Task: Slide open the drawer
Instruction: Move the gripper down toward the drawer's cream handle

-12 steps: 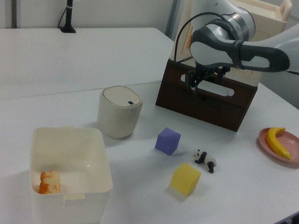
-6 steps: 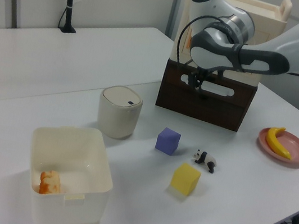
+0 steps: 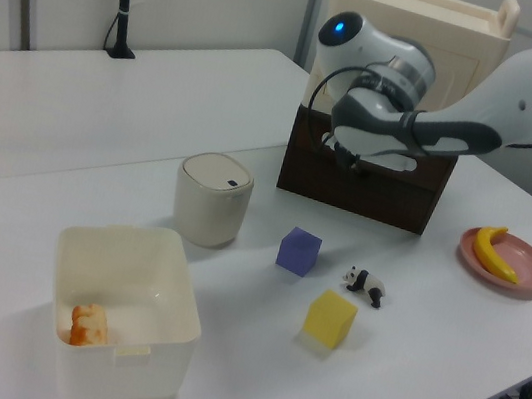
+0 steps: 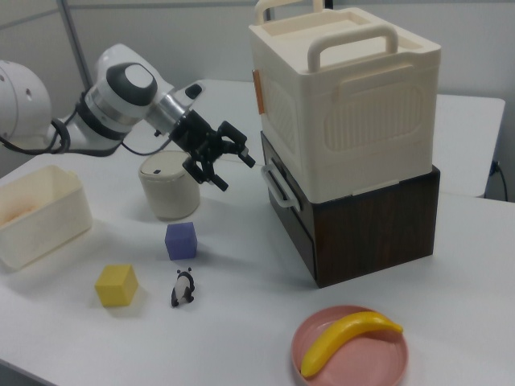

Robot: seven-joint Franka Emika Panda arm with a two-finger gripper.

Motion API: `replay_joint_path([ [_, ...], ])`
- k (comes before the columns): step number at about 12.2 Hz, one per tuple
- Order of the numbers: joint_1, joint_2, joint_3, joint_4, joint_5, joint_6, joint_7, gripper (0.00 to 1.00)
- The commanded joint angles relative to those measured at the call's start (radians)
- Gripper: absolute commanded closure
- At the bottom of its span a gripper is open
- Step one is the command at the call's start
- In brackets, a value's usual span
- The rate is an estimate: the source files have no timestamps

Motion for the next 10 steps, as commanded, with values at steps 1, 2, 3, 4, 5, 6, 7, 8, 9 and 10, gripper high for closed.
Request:
replay_joint_path([
  [1, 0.002, 0.041, -0.005, -0.030, -0.123, 0.036, -0.005, 0.00],
  [2, -0.001, 0.043, -0.005, -0.031, -0.134, 0.048, -0.005, 0.00],
  [3, -0.004, 0.044, -0.005, -0.034, -0.139, 0.066, -0.007, 0.00],
  [4, -0.009, 0.044, -0.007, -0.045, -0.152, 0.068, -0.014, 0.00],
  [5, -0.009, 0.053, -0.005, -0.053, -0.174, 0.068, -0.013, 0.00],
  [6, -0.011, 0.059, -0.005, -0.051, -0.183, 0.069, -0.013, 0.00],
  [7, -0.014, 0.069, -0.007, -0.051, -0.191, 0.079, -0.013, 0.00],
  [8, -0.020, 0.070, -0.007, -0.050, -0.195, 0.089, -0.014, 0.00],
  [9, -0.027, 0.075, -0.008, -0.050, -0.209, 0.102, -0.014, 0.00],
  [10, -0.030, 0.078, -0.010, -0.050, -0.224, 0.111, -0.014, 0.05],
])
